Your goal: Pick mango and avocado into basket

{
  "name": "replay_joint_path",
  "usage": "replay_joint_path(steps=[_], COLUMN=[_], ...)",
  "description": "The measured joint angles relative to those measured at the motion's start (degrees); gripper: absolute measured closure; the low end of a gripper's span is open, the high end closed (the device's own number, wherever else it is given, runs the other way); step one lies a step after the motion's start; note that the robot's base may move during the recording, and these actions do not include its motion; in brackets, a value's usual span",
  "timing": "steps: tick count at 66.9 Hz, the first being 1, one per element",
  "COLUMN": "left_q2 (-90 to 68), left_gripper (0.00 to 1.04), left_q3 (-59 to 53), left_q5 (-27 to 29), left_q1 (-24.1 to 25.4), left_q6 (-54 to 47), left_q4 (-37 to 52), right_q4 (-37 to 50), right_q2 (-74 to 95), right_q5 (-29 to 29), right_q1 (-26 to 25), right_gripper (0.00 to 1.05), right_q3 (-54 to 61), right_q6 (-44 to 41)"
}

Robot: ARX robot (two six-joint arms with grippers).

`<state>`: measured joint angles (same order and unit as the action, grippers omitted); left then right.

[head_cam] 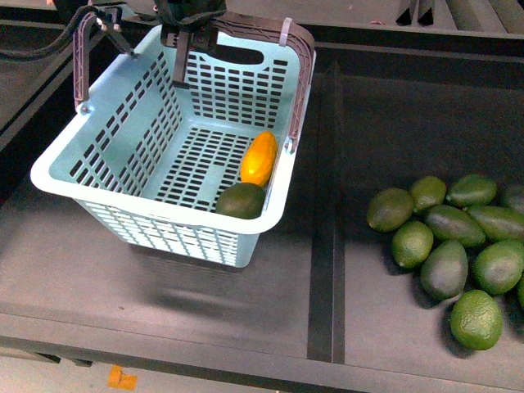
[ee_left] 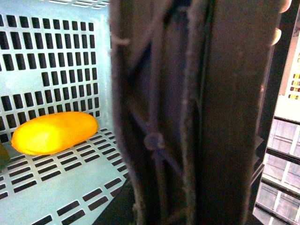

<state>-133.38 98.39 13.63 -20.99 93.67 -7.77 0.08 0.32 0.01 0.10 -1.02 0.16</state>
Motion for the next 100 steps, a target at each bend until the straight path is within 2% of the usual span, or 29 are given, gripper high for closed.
replay_joint_path(steps=[9, 16, 21, 34, 39, 46, 55, 57, 59, 61, 64, 66, 69, 72, 79, 89, 93, 100], left_q2=[1.29, 2.6, 5.62, 17.62, 21.73, 27.06, 29.46, 30.03, 31.5, 33.51, 37.88, 40.83, 44.94, 47.98, 53.02, 61.57, 62.29, 67.1], left_gripper=[0.89, 0.68, 0.48, 0.08, 0.09, 0.08, 0.08, 0.14, 0.25, 0.36, 0.5, 0.57, 0.68, 0.79, 1.03, 1.03, 1.03, 1.03], left_q3=[-2.73, -5.31, -10.12, -21.05, -24.87, -28.46, -29.11, -33.11, -42.14, -51.87, -61.22, -64.43, -68.28, -71.97, -79.38, -85.83, -88.8, -92.08], left_q5=[-1.07, 0.31, 4.66, 11.43, 14.95, 20.74, 21.77, 17.81, 11.04, 7.56, 5.4, 4.55, 3.37, 1.86, -1.42, -4.63, -5.42, -7.34], left_q1=[0.17, 0.17, 0.15, -0.9, -2.05, -4.31, -5.27, -4.63, -3.19, -1.57, 0.9, 2.25, 4.04, 5.42, 8.15, 11.54, 12.76, 14.25], left_q6=[0.02, -0.15, 1.03, 4.02, 5.84, 8.31, 10.16, 2.97, -15.61, -35.32, -57.81, -68.76, -79.19, -85.09, -90.6, -92.41, -92.59, -92.67], left_q4=[1.11, 1.31, 4.83, 7.28, 4.61, -3.56, -6.1, 4.02, 23.21, 41.77, 59.69, 64.48, 67.56, 68.22, 68.17, 66.69, 69.35, 66.62], right_q4=[0.0, 0.0, 0.0, 0.0, 0.0, 0.0, 0.0, 0.0, 0.0, 0.0, 0.0, 0.0, 0.0, 0.0, 0.0, 0.0, 0.0, 0.0], right_q2=[0.0, 0.0, 0.0, 0.0, 0.0, 0.0, 0.0, 0.0, 0.0, 0.0, 0.0, 0.0, 0.0, 0.0, 0.0, 0.0, 0.0, 0.0], right_q5=[0.0, 0.0, 0.0, 0.0, 0.0, 0.0, 0.0, -0.02, 0.0, 0.09, 0.07, 0.04, 0.04, 0.04, 0.04, 0.04, 0.0, 0.02], right_q1=[0.0, 0.0, 0.0, 0.0, 0.0, 0.0, 0.0, 0.0, 0.0, 0.0, 0.0, 0.0, 0.0, 0.0, 0.0, 0.0, 0.0, 0.0], right_gripper=[0.09, 0.09, 0.09, 0.09, 0.09, 0.09, 0.09, 0.09, 0.09, 0.09, 0.09, 0.09, 0.09, 0.09, 0.09, 0.09, 0.09, 0.09], right_q3=[0.0, 0.0, 0.0, 0.0, 0.0, 0.0, 0.0, 0.0, 0.0, 0.0, 0.0, 0.0, 0.0, 0.0, 0.0, 0.0, 0.0, 0.0], right_q6=[0.0, 0.0, 0.0, 0.0, 0.0, 0.0, 0.0, 0.0, 0.0, 0.0, 0.0, 0.0, 0.0, 0.0, 0.0, 0.0, 0.0, 0.0])
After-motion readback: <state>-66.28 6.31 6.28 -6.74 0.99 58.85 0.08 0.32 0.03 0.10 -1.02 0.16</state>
